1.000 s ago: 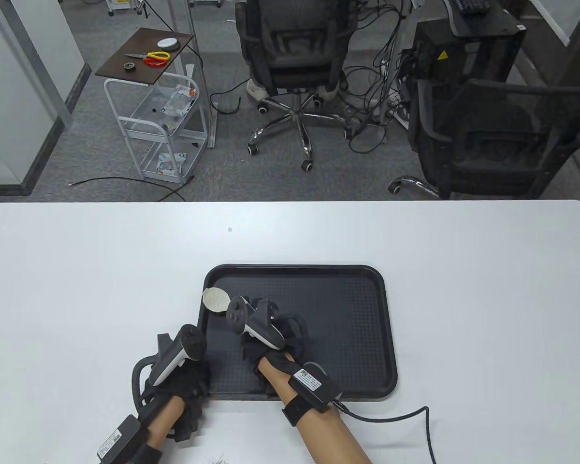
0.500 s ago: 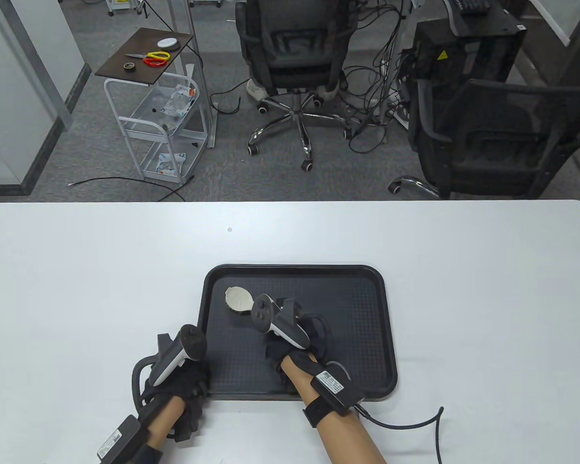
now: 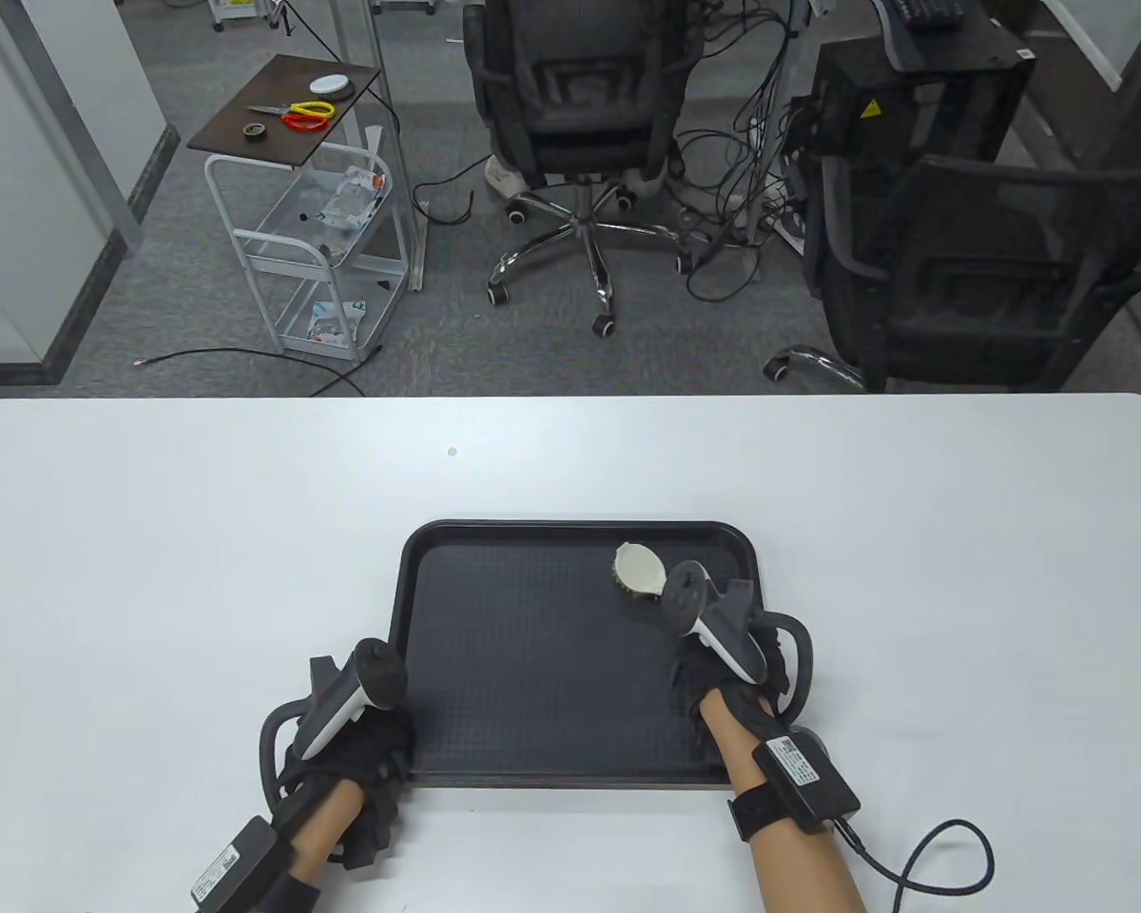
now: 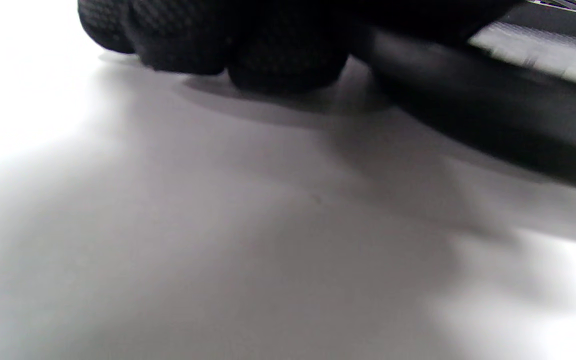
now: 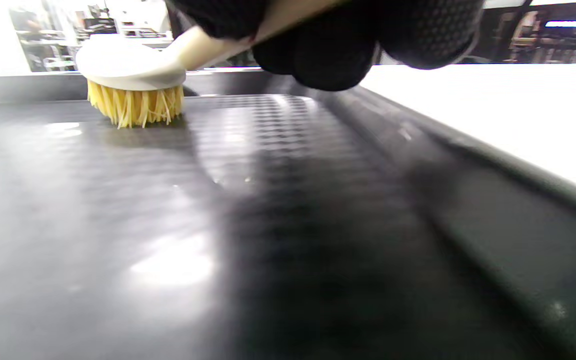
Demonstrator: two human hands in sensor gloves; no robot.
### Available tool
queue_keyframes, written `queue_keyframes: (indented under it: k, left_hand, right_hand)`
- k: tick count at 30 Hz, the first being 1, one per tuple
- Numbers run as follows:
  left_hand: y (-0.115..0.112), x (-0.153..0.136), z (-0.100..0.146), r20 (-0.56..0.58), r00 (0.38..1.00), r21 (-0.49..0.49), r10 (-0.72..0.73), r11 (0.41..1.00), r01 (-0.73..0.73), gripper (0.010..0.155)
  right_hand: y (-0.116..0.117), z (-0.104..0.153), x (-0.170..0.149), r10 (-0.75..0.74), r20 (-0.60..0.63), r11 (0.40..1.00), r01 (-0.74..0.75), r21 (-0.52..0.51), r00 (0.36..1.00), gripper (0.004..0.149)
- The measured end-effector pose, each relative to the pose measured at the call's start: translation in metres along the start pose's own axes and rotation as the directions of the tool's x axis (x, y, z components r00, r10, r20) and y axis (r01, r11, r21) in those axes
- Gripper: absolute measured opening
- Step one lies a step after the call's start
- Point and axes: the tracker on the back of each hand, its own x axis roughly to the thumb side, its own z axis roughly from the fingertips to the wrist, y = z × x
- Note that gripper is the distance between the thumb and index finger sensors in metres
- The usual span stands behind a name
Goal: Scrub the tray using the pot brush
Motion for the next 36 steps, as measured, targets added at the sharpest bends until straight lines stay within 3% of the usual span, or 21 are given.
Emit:
queue_keyframes:
  k: [7, 12, 17, 22, 30, 36]
  left_hand:
    - [0.000, 0.000, 0.000, 0.000, 1.000, 0.000, -0.001, 1.000, 0.001, 0.079]
    - [0.000, 0.000, 0.000, 0.000, 1.000, 0.000, -0.001, 1.000, 0.001, 0.078]
    - [0.000, 0.000, 0.000, 0.000, 1.000, 0.000, 0.000, 1.000, 0.000, 0.079]
    - [0.000, 0.000, 0.000, 0.000, 1.000, 0.000, 0.000, 1.000, 0.000, 0.079]
    - [0.000, 0.000, 0.000, 0.000, 1.000, -0.001, 0.000, 1.000, 0.000, 0.078]
    - [0.000, 0.000, 0.000, 0.000, 1.000, -0.001, 0.000, 1.000, 0.000, 0.079]
  right_hand:
    - [-0.008, -0.005, -0.034, 0.067, -0.104, 0.997, -0.069, -0.020, 0.992, 0.053]
    - [-0.022, -0.002, -0.027, 0.047, -0.101, 0.998, -0.050, -0.024, 0.994, 0.054]
    - [-0.038, 0.017, 0.017, -0.026, 0.051, 0.997, 0.030, -0.071, 0.998, 0.054]
    - [-0.037, 0.042, 0.078, -0.058, 0.215, 0.994, 0.076, -0.077, 0.975, 0.054]
    - [-0.006, 0.069, 0.160, -0.067, 0.367, 0.997, 0.072, 0.000, 0.928, 0.054]
    - [0.014, 0.074, 0.185, -0.067, 0.393, 0.998, 0.058, 0.034, 0.917, 0.054]
